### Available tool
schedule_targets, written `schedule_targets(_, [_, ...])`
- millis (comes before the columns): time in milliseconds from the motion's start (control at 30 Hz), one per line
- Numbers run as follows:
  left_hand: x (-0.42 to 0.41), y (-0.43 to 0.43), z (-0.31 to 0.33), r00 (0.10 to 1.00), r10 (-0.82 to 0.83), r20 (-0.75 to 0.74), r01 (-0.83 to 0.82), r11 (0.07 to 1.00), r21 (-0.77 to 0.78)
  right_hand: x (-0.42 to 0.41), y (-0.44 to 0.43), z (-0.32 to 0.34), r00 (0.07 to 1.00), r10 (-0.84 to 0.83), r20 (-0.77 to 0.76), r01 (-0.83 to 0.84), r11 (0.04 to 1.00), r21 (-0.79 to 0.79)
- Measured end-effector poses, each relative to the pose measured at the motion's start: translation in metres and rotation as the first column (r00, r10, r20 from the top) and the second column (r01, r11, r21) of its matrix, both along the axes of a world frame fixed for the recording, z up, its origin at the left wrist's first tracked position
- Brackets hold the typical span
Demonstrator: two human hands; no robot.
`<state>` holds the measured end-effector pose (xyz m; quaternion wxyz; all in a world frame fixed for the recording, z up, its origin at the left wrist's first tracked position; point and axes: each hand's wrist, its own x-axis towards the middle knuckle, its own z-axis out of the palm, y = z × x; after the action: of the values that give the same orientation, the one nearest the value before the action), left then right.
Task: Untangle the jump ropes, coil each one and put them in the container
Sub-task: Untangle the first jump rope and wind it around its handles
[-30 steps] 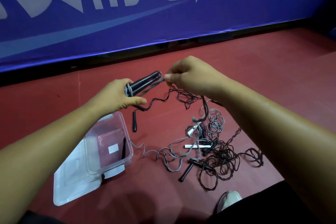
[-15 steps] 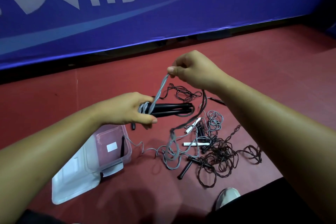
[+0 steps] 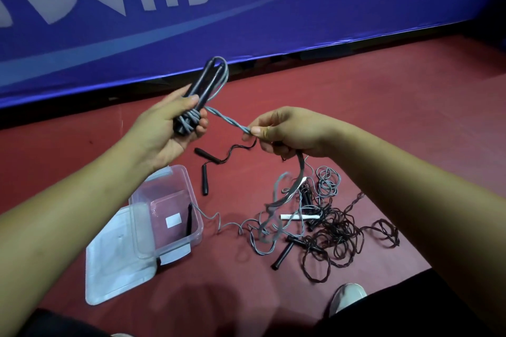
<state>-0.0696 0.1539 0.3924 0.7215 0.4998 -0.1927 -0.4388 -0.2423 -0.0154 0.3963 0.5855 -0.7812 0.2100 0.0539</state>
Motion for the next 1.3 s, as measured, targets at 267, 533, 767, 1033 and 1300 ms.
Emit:
schedule_targets(267, [0.002, -0.005, -0.008, 0.993, 0.030, -0.111, -0.008, 0.980, 0.197, -0.004, 0.013, 0.027, 0.997, -0.008, 0.071, 0.030, 0.945, -0.325])
schedule_targets(533, [-0.005, -0.001, -0.009, 0.999, -0.050, 0.013, 0.045, 0.958, 0.282, -0.008, 0.019, 0.040, 0.988, 0.111, 0.109, -0.023, 0.797, -0.604])
schedule_targets(767, [-0.013, 0.002, -0.009, 0.614, -0.389, 0.687, -0.031, 0.858, 0.513, -0.002, 0.030, 0.048, 0.969, 0.223, 0.107, -0.088, 0.715, -0.693])
schedule_targets(1033, [-0.037, -0.001, 0.005, 0.220, -0.576, 0.787, 0.001, 0.807, 0.590, 0.004, 0.035, 0.049, 0.945, 0.283, 0.166, -0.035, 0.591, -0.806])
schedule_targets(1300, [-0.024, 0.011, 0.009, -0.061, -0.673, 0.737, 0.199, 0.716, 0.669, 0.002, 0.008, 0.036, 0.971, 0.234, 0.041, -0.130, 0.667, -0.733])
